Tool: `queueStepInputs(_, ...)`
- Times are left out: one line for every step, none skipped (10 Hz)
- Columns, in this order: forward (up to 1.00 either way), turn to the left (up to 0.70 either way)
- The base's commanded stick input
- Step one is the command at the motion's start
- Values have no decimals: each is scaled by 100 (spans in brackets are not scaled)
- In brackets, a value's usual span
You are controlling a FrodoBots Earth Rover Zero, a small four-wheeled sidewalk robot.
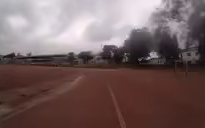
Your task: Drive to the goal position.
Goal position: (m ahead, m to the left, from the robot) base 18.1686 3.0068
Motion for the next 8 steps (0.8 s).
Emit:
queueStepInputs(70, 5)
queueStepInputs(70, 0)
queueStepInputs(70, 0)
queueStepInputs(70, -10)
queueStepInputs(70, -32)
queueStepInputs(70, -35)
queueStepInputs(70, -30)
queueStepInputs(70, -10)
